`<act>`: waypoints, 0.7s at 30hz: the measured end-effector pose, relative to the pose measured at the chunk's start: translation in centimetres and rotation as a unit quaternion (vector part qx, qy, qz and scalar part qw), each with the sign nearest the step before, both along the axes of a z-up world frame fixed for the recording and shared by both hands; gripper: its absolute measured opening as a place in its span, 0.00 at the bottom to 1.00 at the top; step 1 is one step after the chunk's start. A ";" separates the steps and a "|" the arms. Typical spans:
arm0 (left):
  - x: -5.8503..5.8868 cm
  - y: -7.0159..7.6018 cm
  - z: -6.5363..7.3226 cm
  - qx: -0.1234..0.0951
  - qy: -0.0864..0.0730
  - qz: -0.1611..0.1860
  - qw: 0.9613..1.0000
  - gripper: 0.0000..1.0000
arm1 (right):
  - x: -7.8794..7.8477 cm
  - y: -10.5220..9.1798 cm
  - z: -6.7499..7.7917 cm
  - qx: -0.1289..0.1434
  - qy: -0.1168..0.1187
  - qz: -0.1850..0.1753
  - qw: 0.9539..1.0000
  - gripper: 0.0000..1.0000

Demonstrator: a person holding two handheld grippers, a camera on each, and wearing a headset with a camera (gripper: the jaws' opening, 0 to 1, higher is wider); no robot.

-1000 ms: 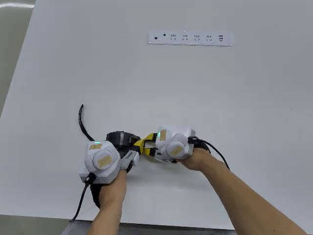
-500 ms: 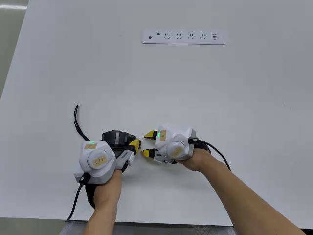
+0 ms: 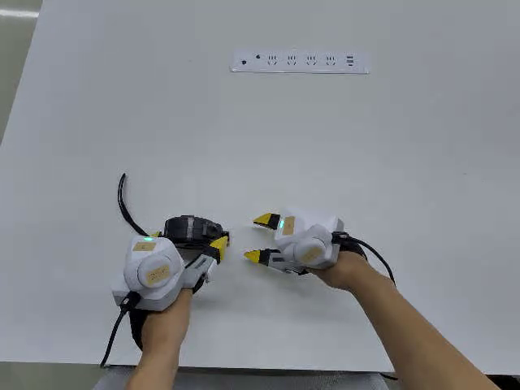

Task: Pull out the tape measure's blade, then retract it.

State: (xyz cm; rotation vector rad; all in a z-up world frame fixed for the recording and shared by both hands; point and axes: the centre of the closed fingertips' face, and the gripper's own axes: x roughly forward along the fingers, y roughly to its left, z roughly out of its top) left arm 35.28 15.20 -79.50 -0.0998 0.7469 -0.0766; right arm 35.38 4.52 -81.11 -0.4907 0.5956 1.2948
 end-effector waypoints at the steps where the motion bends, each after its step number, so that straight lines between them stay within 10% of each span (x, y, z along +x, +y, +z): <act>1: -0.1 0.1 0.1 0.002 -0.001 -0.005 1.000 0.69 | 0.0 -0.3 0.1 0.002 0.000 -0.006 1.000 0.34; 21: -1.2 0.1 0.4 0.012 -0.007 -0.096 0.995 0.74 | -0.5 -5.7 0.8 0.010 0.012 -0.073 0.997 0.44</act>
